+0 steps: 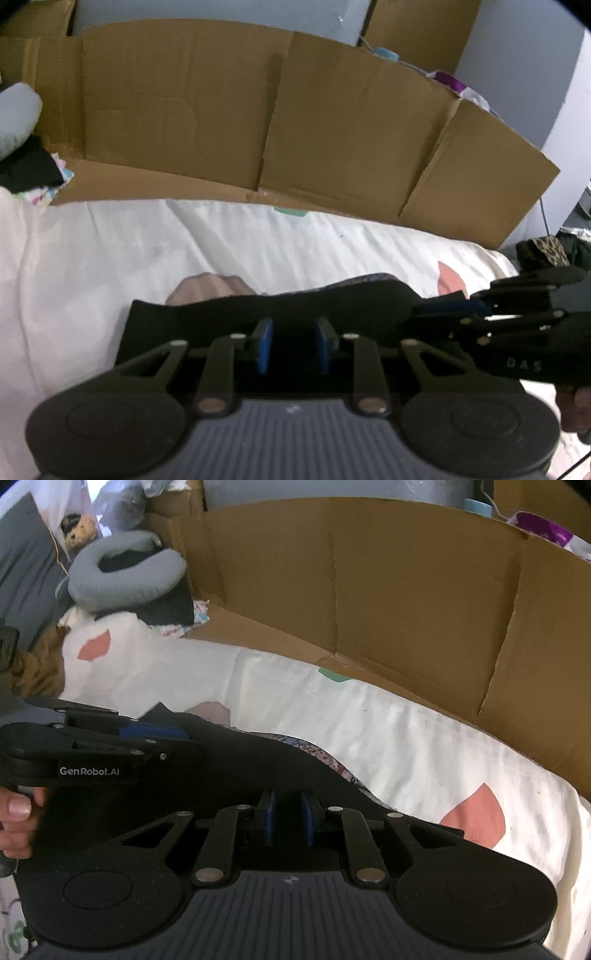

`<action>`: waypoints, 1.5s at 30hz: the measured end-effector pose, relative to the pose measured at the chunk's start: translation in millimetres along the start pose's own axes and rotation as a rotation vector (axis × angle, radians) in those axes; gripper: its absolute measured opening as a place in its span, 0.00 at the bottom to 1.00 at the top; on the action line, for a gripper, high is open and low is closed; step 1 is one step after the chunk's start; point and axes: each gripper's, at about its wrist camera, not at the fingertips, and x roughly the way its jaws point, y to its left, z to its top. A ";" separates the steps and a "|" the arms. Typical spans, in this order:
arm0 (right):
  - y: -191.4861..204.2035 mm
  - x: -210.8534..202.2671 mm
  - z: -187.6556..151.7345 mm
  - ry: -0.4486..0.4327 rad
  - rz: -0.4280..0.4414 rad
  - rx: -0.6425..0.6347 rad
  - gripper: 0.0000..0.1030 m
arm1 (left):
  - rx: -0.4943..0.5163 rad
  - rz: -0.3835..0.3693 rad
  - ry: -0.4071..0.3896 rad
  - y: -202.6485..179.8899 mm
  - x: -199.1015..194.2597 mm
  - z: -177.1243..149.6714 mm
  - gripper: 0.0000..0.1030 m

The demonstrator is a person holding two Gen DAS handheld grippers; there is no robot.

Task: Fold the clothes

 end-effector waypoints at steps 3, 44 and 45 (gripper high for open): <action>-3.0 6.8 -0.5 0.004 -0.014 0.016 0.21 | 0.038 0.005 0.002 -1.8 2.8 -1.0 0.27; 4.9 -20.4 -33.2 -0.025 0.025 -0.021 0.22 | 0.065 0.018 0.017 -32.9 -18.5 -15.7 0.28; 4.2 -18.5 -35.6 -0.022 0.019 -0.026 0.22 | 0.072 0.023 0.020 -32.2 -16.3 -15.9 0.28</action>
